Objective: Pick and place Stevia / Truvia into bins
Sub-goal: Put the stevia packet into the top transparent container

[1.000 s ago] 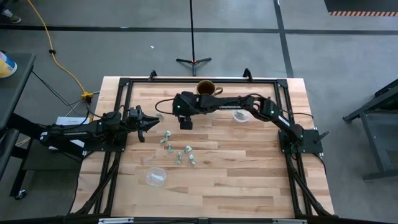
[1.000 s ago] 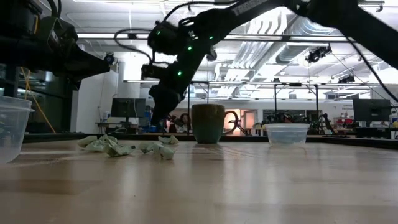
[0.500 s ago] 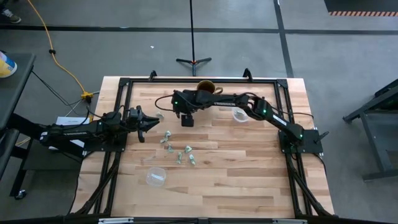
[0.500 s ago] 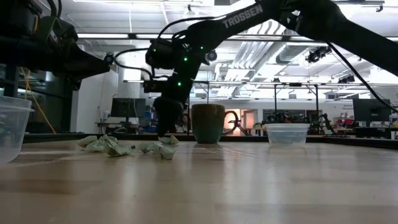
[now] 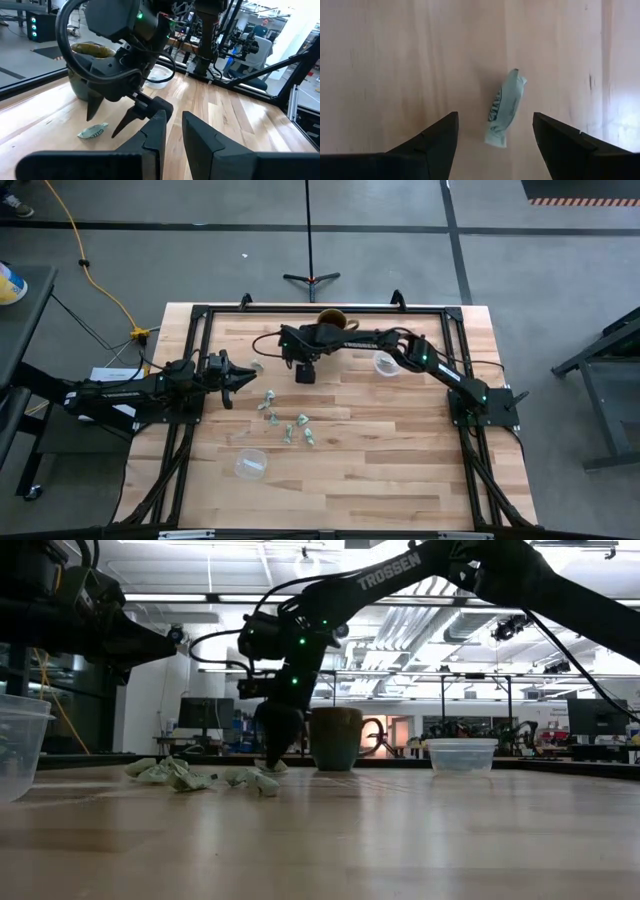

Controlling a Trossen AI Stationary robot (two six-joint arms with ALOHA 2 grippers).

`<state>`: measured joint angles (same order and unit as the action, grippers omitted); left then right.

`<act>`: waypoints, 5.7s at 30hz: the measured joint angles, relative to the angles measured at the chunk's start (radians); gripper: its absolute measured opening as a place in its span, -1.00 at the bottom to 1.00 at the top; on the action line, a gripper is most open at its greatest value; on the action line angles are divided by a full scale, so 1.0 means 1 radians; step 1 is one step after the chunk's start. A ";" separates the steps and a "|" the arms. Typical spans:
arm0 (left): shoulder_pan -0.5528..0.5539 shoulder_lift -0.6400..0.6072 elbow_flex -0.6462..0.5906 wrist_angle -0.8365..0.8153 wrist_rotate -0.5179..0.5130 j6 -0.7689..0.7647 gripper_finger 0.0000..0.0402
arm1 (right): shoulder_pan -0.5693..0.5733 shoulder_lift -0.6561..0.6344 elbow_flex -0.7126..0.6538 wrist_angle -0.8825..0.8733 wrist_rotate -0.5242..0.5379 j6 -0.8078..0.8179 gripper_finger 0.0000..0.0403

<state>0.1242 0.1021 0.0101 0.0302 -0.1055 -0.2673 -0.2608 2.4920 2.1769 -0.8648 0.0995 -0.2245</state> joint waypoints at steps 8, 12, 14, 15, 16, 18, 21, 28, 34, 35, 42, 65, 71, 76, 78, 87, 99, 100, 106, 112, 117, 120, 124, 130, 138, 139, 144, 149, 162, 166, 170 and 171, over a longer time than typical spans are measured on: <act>0.000 0.000 0.000 0.000 0.000 0.000 -0.51 | -0.011 0.000 0.000 -0.017 -0.004 0.024 -0.03; 0.000 0.000 0.000 0.000 0.001 0.000 -0.51 | -0.022 0.000 0.000 -0.022 -0.015 0.041 -0.25; 0.000 0.000 0.000 0.000 0.001 0.000 -0.51 | -0.025 0.000 0.000 -0.030 -0.036 0.041 -0.35; 0.000 0.000 0.000 0.000 0.001 0.000 -0.51 | -0.027 0.000 0.000 -0.032 -0.048 0.041 -0.39; 0.000 0.000 0.000 0.000 0.001 0.000 -0.51 | -0.027 0.000 0.000 -0.034 -0.059 0.041 -0.43; 0.000 0.000 0.000 0.000 0.001 0.000 -0.51 | -0.027 0.000 0.000 -0.036 -0.066 0.033 -0.49; 0.000 0.000 0.000 0.000 0.002 0.000 -0.51 | -0.027 0.000 0.000 -0.036 -0.071 0.013 -0.58; 0.000 0.000 0.000 0.000 0.002 0.000 -0.51 | -0.027 0.000 0.000 -0.035 -0.071 -0.002 -0.89; 0.000 0.000 0.000 0.000 0.002 0.000 -0.51 | -0.021 0.000 0.000 -0.048 -0.078 -0.009 -0.97; 0.000 0.000 0.000 0.000 0.002 0.000 -0.51 | -0.016 0.000 0.004 -0.058 -0.077 -0.011 -0.98; 0.000 0.000 0.000 0.000 0.002 0.000 -0.51 | 0.049 -0.016 0.159 -0.314 -0.084 0.063 -0.99; 0.000 0.000 0.000 0.000 0.001 0.000 -0.51 | 0.065 -0.715 -0.662 -0.406 0.190 0.450 -1.00; 0.000 0.000 0.000 0.000 0.001 0.000 -0.51 | -0.053 -0.881 -0.969 -0.178 0.091 0.426 -1.00; 0.000 0.000 0.000 0.000 0.001 0.000 -0.51 | -0.110 -0.926 -1.080 -0.155 0.144 0.450 -1.00; 0.000 0.000 0.000 0.000 0.001 0.000 -0.51 | -0.120 -0.932 -1.095 -0.148 0.140 0.441 -0.98; 0.000 0.000 0.000 0.000 0.001 0.000 -0.51 | -0.119 -0.932 -1.113 -0.038 0.074 0.367 -0.49; 0.000 0.000 0.000 0.000 0.001 0.000 -0.51 | 0.001 -0.931 -1.113 0.462 -0.231 0.081 -0.17; 0.000 0.000 0.000 0.000 0.001 0.000 -0.51 | 0.010 -0.931 -1.113 0.467 -0.227 0.075 -0.20; 0.000 0.000 0.000 0.000 0.001 0.000 -0.51 | 0.040 -0.931 -1.167 0.612 -0.271 0.091 -0.42; 0.000 0.000 0.000 0.000 0.000 0.000 -0.51 | 0.102 -0.921 -1.363 1.115 -0.401 0.244 -0.57; 0.000 0.000 0.000 0.004 0.000 0.000 -0.51 | 0.241 -0.919 -1.389 1.224 -0.298 0.150 -0.50; 0.000 0.000 0.000 0.004 0.000 0.000 -0.51 | 0.313 -0.892 -1.355 1.193 -0.167 0.072 -0.36; 0.000 0.000 0.000 0.004 0.000 0.000 -0.51 | 0.324 -0.805 -1.272 1.142 -0.162 0.074 -0.12; 0.000 0.000 0.000 0.002 0.000 0.000 -0.51 | 0.320 -0.634 -1.113 1.074 -0.182 0.034 0.13; 0.000 0.000 0.000 -0.001 0.007 0.000 -0.51 | 0.314 -0.450 -0.948 0.985 -0.214 -0.016 0.20; 0.000 0.000 0.000 -0.001 0.008 0.000 -0.51 | 0.311 -0.436 -0.935 0.974 -0.216 -0.015 0.19; 0.000 0.000 0.000 -0.003 0.010 0.000 -0.51 | 0.298 -0.390 -0.904 0.966 -0.250 -0.014 0.11; 0.000 0.000 0.000 -0.002 0.010 0.000 -0.51 | 0.294 -0.361 -0.901 0.954 -0.273 -0.019 0.00; 0.000 0.000 0.000 -0.002 0.010 0.000 -0.51 | 0.282 -0.366 -0.901 0.945 -0.276 -0.019 -0.64; 0.000 0.000 0.000 -0.002 0.009 0.000 -0.51 | 0.282 -0.366 -0.901 0.936 -0.274 -0.020 -0.88; 0.000 0.000 0.000 -0.002 0.009 0.000 -0.51 | 0.282 -0.371 -0.901 0.932 -0.268 -0.006 -0.97; 0.000 0.000 0.000 -0.002 0.009 0.000 -0.51 | 0.282 -0.381 -0.901 0.919 -0.264 0.002 -0.96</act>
<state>0.1242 0.1024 0.0101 0.0284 -0.0963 -0.2672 0.0216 2.1113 1.2760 0.0547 -0.1645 -0.2224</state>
